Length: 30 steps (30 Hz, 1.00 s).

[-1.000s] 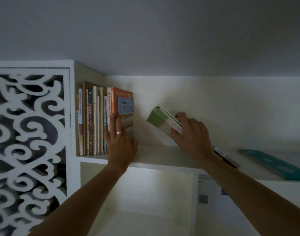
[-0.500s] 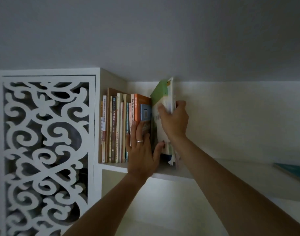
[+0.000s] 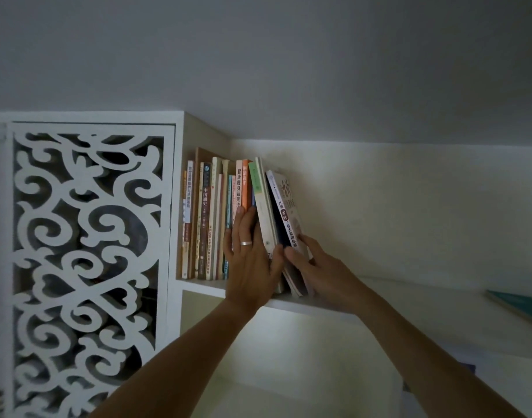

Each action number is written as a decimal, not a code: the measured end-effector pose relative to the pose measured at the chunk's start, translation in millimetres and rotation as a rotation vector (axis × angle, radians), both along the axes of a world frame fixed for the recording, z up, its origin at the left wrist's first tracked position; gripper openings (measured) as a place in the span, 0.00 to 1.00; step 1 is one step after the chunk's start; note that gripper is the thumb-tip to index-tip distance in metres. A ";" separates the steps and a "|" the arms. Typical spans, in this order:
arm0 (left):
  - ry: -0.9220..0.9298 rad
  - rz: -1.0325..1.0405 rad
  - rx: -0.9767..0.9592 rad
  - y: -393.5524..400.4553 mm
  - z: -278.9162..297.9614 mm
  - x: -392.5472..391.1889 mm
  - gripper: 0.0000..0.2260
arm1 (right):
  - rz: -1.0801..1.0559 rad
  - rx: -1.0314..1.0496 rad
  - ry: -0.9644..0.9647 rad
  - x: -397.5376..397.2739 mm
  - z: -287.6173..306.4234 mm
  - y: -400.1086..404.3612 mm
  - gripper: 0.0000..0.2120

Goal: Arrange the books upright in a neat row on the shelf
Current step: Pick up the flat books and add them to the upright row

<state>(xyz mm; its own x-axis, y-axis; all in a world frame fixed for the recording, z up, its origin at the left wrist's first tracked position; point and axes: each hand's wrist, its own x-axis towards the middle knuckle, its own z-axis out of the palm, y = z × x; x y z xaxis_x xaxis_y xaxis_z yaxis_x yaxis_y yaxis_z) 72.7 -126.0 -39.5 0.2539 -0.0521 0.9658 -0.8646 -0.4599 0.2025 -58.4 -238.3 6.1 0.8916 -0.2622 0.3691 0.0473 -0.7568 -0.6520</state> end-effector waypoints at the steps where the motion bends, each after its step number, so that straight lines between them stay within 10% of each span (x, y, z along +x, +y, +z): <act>1: -0.002 0.004 -0.007 0.4 -0.1 -1.2 0.31 | 0.018 -0.026 0.006 -3.0 -1.6 -3.7 0.35; 10: -0.004 0.026 -0.060 0.4 -2.3 -1.2 0.28 | 0.185 -0.134 -0.055 17.2 -16.2 2.5 0.42; 13: 0.026 0.134 0.014 -2.7 -4.3 6.8 0.28 | 0.199 -0.129 -0.003 26.0 -13.4 16.9 0.26; 23: -0.130 0.345 0.148 -5.2 -0.1 2.4 0.21 | 0.095 -0.303 0.000 37.2 -26.7 22.8 0.43; 30: -0.095 0.493 0.253 -4.6 3.3 -10.8 0.28 | -0.093 -0.411 0.003 16.0 -29.4 26.5 0.11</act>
